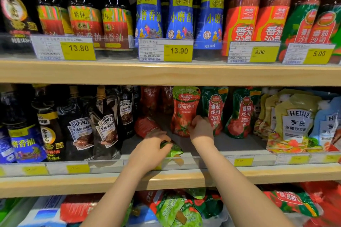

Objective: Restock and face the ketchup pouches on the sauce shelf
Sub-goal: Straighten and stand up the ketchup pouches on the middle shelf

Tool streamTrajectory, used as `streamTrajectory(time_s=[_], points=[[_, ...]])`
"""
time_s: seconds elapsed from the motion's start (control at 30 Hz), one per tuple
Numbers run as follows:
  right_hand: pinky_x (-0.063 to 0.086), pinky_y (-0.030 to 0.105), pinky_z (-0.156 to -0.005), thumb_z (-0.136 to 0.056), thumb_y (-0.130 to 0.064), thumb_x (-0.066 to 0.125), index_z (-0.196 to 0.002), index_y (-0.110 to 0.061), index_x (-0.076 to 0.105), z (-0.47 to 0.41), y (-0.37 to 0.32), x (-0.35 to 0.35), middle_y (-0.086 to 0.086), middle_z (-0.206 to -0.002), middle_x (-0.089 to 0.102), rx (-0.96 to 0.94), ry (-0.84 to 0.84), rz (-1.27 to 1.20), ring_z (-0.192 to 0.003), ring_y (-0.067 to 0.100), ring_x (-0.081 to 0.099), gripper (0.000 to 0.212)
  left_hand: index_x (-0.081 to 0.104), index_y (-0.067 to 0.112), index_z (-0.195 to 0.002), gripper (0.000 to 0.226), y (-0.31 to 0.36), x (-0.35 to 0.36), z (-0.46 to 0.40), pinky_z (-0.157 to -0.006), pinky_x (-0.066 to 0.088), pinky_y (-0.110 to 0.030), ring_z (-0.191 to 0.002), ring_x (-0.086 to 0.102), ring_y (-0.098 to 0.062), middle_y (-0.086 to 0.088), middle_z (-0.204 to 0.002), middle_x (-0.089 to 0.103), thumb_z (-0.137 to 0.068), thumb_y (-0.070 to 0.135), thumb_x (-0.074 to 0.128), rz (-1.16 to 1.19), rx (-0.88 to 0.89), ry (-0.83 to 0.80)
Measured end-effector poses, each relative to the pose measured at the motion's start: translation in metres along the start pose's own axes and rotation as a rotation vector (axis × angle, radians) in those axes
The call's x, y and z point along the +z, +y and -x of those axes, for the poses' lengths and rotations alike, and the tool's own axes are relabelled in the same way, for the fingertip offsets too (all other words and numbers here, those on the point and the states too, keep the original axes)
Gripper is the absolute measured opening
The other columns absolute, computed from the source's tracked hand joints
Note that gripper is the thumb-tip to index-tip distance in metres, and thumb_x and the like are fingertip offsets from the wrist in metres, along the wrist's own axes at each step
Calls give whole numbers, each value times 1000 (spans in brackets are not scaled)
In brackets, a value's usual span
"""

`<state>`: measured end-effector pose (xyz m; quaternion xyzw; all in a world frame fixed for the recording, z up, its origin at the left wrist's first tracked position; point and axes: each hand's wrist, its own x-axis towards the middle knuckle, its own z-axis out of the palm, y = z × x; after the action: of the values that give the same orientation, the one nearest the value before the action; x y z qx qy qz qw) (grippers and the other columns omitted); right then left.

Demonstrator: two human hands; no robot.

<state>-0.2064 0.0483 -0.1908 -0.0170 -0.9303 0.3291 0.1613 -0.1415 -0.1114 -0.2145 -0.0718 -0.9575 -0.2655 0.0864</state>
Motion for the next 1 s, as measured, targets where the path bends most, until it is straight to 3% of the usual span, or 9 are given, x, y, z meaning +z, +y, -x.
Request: streamTrajectory(time_s=[0.07,0.2,0.33,0.47,0.53,0.63,0.77,0.87,1.0], points=[[45,35,-79,-86,-16,58,-106,-4,55,7,0,-7,17,-118,51,14,-34,-28,-97,35,58,24,55,28,-124,39,3,-4,5,-99,42,-34,-122,48,-16,5,-136,51,-89,42,47,27,35,62],[51,35,-80,-79,-37,65,-111,-12,57,30,4,-22,8,-108,61,60,-370,-135,-95,26,60,42,58,18,-101,33,-6,-14,24,-77,49,-36,-96,60,-27,-5,-100,64,-89,46,46,-163,-103,146],[42,22,-75,-84,-39,60,-112,-18,61,42,-8,-31,1,-109,59,37,-679,-47,-97,15,57,35,49,27,-125,36,-5,-15,31,-77,46,-36,-102,59,-28,-5,-111,65,-95,43,35,-207,-109,32],[46,31,-87,-86,-19,58,-119,-1,58,43,-19,-36,11,-116,61,106,-656,-54,-110,24,57,37,45,36,-132,40,-2,-18,31,-79,49,-35,-99,60,-22,4,-106,67,-93,36,40,-121,-122,23],[46,33,-97,-87,-3,53,-116,7,58,42,-20,-39,19,-121,60,215,-636,-334,-113,30,57,31,41,39,-135,48,-5,-20,33,-77,50,-34,-93,62,-17,8,-114,65,-89,29,45,-36,-118,53],[47,29,-91,-87,14,39,-114,13,56,41,-24,-47,26,-124,55,312,-554,-795,-113,33,57,32,44,33,-136,56,-4,-23,34,-65,50,-30,-56,56,-9,2,-113,65,-82,22,57,137,-42,163],[51,24,-90,-84,8,46,-98,-5,68,55,-29,-59,17,-114,65,115,-531,-785,-104,19,63,29,65,19,-115,34,6,-30,30,-75,49,-19,-82,62,-1,4,-96,69,-82,27,67,323,41,480],[51,17,-86,-81,-4,61,-86,-26,70,59,-32,-65,3,-102,70,-83,-441,-768,-99,9,65,24,72,12,-92,22,14,-42,25,-63,47,-24,-70,62,-9,-6,-79,70,-84,30,62,317,36,629],[52,11,-74,-89,-6,52,-102,-15,68,51,-46,-67,0,-95,68,-150,-353,-861,-81,0,67,23,66,6,-80,25,19,-53,13,-57,42,-34,-64,57,-28,-16,-69,63,-86,30,61,345,-8,717]])
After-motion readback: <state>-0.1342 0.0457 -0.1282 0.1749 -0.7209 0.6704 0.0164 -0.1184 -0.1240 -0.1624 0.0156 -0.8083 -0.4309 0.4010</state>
